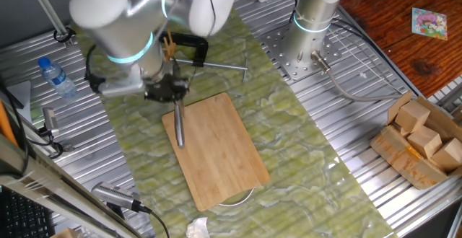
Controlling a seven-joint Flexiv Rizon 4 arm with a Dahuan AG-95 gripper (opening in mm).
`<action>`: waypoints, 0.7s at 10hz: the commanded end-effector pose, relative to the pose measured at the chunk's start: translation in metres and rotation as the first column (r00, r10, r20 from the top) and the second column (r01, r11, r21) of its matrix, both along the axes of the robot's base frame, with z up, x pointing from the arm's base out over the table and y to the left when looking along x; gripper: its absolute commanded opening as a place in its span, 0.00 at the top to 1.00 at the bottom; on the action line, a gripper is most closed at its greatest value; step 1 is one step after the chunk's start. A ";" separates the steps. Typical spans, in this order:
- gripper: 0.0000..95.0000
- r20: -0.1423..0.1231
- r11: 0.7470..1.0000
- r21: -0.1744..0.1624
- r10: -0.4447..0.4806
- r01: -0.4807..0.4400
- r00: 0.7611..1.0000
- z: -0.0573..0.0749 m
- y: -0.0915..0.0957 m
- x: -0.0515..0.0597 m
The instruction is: Put the knife on the knife rack
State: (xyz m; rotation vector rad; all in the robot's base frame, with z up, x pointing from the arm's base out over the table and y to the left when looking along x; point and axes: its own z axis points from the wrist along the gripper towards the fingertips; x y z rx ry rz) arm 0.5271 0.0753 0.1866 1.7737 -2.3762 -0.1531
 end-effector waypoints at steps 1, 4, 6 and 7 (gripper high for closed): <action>1.00 -0.011 0.974 -0.054 0.220 -0.220 0.975 0.010 -0.035 -0.009; 1.00 -0.010 0.941 -0.033 0.337 -0.337 0.942 0.009 -0.070 -0.012; 1.00 0.005 0.900 -0.024 0.436 -0.436 0.900 0.007 -0.098 -0.017; 1.00 0.007 0.887 -0.023 0.461 -0.461 0.887 0.008 -0.107 -0.019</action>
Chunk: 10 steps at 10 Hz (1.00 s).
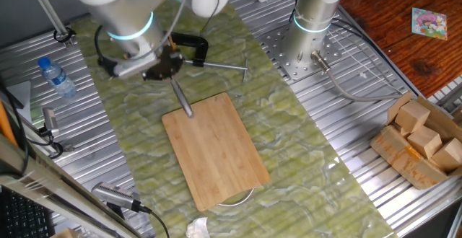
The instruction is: Put the knife on the knife rack
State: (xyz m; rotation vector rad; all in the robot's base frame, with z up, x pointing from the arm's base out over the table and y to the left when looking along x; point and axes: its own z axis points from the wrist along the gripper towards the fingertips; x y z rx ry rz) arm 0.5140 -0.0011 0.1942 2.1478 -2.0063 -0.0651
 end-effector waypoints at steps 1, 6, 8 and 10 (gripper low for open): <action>1.00 0.008 0.987 0.012 0.160 -0.160 0.987 0.001 -0.039 -0.008; 1.00 0.016 0.997 0.022 0.068 -0.069 0.998 0.004 -0.042 -0.006; 1.00 0.024 0.996 0.084 -0.022 0.020 0.999 0.004 -0.042 -0.006; 1.00 0.026 0.990 0.101 -0.098 0.095 0.995 0.004 -0.042 -0.006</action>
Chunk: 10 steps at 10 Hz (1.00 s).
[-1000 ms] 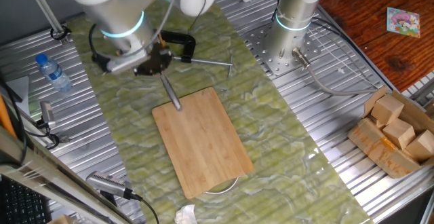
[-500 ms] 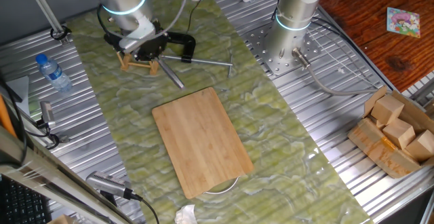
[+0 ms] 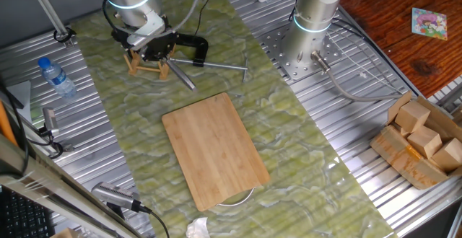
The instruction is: Put the knife on the knife rack
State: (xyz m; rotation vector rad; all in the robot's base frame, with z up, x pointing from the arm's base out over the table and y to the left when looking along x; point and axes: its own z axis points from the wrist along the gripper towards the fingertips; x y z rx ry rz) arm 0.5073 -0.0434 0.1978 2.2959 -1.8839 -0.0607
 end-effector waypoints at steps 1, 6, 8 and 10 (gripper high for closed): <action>1.00 -0.001 0.971 0.070 -0.228 0.228 0.974 0.000 0.000 0.000; 1.00 -0.001 0.989 0.060 -0.136 0.136 0.991 0.000 0.000 0.000; 1.00 -0.004 0.993 0.067 -0.101 0.101 0.995 0.000 0.000 0.000; 1.00 -0.007 0.999 0.048 -0.025 0.025 1.000 0.005 -0.010 -0.001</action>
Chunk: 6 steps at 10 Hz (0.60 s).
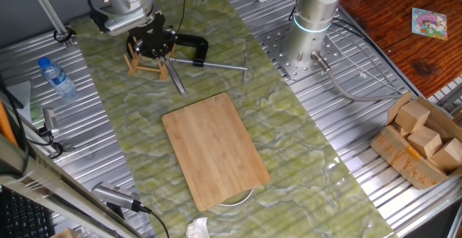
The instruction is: Put the knife on the knife rack
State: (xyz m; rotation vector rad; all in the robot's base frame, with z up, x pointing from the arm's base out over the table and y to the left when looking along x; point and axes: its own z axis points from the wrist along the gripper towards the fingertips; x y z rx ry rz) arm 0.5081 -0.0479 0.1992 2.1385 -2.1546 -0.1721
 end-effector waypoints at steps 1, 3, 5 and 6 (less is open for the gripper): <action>1.00 -0.006 0.978 -0.035 0.206 -0.206 0.979 0.008 -0.015 -0.003; 1.00 -0.011 0.963 -0.042 0.264 -0.264 0.964 0.016 -0.029 -0.006; 1.00 -0.017 0.933 -0.056 0.356 -0.356 0.934 0.025 -0.043 -0.010; 1.00 -0.019 0.920 -0.063 0.387 -0.388 0.922 0.028 -0.051 -0.013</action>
